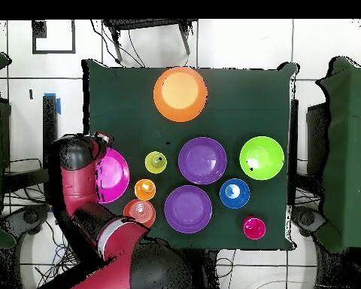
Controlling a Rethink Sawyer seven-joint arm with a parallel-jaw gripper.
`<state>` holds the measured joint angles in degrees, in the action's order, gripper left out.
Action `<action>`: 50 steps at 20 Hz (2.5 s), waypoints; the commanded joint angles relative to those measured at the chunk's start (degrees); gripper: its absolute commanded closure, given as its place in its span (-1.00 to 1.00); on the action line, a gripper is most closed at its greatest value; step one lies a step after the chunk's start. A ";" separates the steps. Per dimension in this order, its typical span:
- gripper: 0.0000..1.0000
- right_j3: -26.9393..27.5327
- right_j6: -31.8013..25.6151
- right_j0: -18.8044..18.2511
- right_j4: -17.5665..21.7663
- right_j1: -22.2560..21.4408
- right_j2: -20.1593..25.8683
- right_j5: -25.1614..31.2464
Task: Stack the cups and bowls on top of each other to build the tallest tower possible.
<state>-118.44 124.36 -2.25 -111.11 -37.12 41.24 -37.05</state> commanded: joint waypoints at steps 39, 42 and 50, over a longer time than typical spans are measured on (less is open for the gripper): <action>1.00 0.72 -19.97 -5.15 17.00 7.08 -0.23 -8.79; 1.00 1.24 -21.59 -5.59 17.03 6.71 -0.05 -8.40; 1.00 3.32 -30.66 -8.17 14.70 6.18 1.26 -9.20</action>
<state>-118.47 117.14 -7.87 -95.36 -32.70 46.02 -47.72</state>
